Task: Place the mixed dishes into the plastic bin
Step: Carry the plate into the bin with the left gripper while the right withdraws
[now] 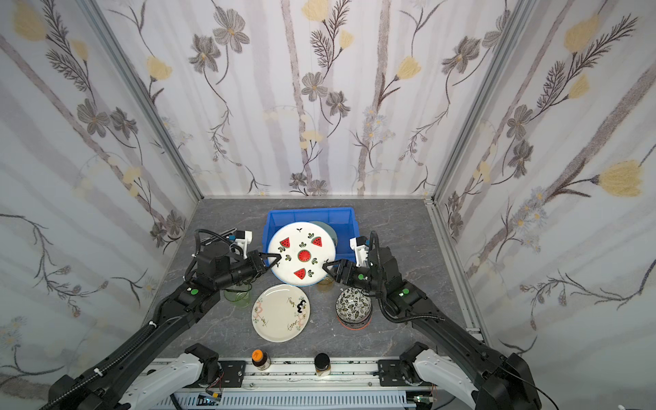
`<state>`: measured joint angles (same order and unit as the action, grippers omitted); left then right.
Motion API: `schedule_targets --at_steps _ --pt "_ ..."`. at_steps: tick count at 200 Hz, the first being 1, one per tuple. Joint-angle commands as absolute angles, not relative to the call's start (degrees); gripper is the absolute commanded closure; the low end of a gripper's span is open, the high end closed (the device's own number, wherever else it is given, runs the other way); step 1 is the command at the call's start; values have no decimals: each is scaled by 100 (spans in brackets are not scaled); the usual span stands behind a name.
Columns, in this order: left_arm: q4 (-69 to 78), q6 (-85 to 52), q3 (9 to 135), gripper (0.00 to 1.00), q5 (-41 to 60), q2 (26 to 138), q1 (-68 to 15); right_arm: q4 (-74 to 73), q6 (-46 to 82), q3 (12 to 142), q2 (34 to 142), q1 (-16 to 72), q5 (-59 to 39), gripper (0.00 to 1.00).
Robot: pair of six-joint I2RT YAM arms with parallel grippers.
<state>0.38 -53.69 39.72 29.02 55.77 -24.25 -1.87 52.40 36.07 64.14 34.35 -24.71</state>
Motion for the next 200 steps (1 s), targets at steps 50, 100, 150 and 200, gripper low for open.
schedule_targets --at_steps 50,100,150,200 --pt "932 -4846 4855 100 3333 6846 -2019 730 5177 3331 5360 3370 -1571 13" --pt "992 -4571 5615 100 3488 8001 -1844 1518 5326 3070 4474 3370 -916 0" --pt "1234 -4459 6260 100 3630 8996 -1844 2131 5594 2736 3643 3374 -533 0" --pt "1231 -4386 6542 100 3533 9566 -1841 2450 5695 2500 3300 3370 -359 0"
